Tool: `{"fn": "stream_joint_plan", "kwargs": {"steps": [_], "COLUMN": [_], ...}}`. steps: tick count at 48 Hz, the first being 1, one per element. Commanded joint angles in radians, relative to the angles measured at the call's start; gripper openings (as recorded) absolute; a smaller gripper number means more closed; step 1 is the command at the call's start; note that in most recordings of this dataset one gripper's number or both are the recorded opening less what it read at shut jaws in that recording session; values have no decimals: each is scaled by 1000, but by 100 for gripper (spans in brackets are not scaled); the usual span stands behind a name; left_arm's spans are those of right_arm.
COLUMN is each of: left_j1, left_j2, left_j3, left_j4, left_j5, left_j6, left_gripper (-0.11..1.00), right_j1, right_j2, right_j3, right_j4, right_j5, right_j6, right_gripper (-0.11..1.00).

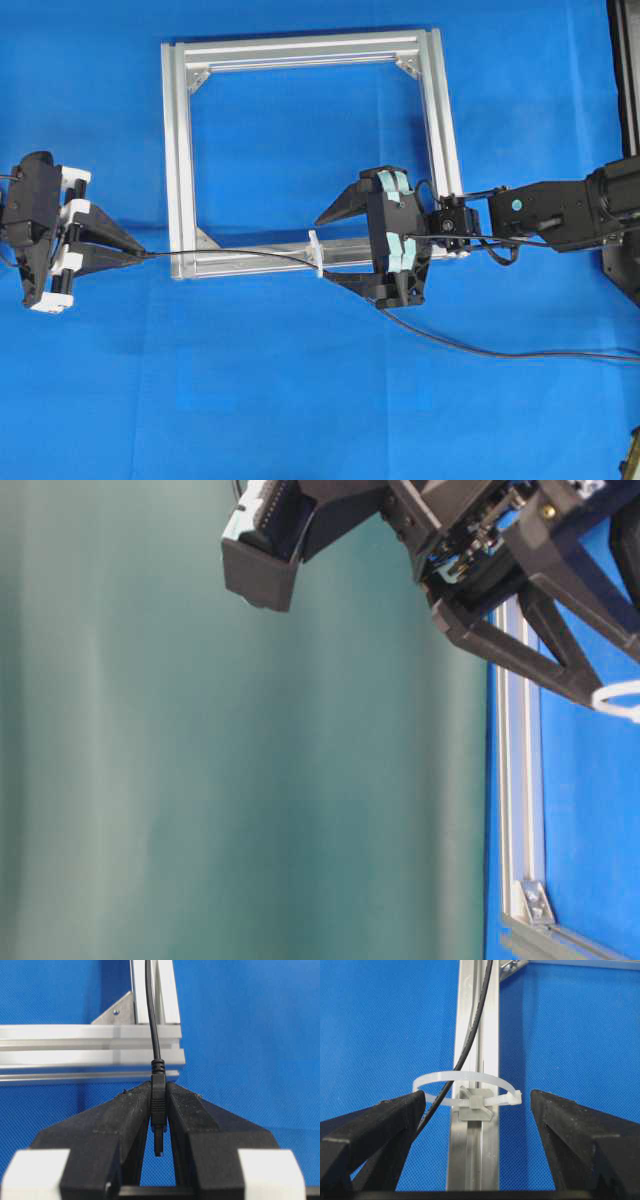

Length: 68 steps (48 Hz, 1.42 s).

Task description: Insert the wire through the string loop located in the center.

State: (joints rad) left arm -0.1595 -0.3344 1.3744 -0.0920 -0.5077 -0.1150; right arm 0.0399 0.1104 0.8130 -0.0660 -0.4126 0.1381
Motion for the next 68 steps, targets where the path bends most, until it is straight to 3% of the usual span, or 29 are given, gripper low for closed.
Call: {"fn": "stream_joint_plan", "kwargs": {"steps": [1,25,27,35,39,44,68], "left_j1": [-3,17,23,25,28,28,32], "left_j2": [3,6,6,9,9,11,-17], "left_j3": [-20,-25,-23,-29,-34,-40,-86], "left_j4": [3,2,2,3,3,3,2], "left_j5": [2,6,8,38,66,78,89], "left_j6": [2,0,-2,3,6,3,38], "left_gripper": [8,10,18,71,86,80,81], "right_j1": [5,5,5,5,5,5,5], "right_j2": [-18,-18,-18,-18,-20,-20,-123], "right_j3": [-12,-17,-17,-17,-17,-18,5], "right_j4": [-2,-2,-2,-2,-2,-2,-5], "right_j5": [-5,-5,-5,0,5,6,110], "right_j6": [-2,-2,-2,-2,-2,-3,-6], "right_gripper": [96,96,96,96,96,96,96]}}
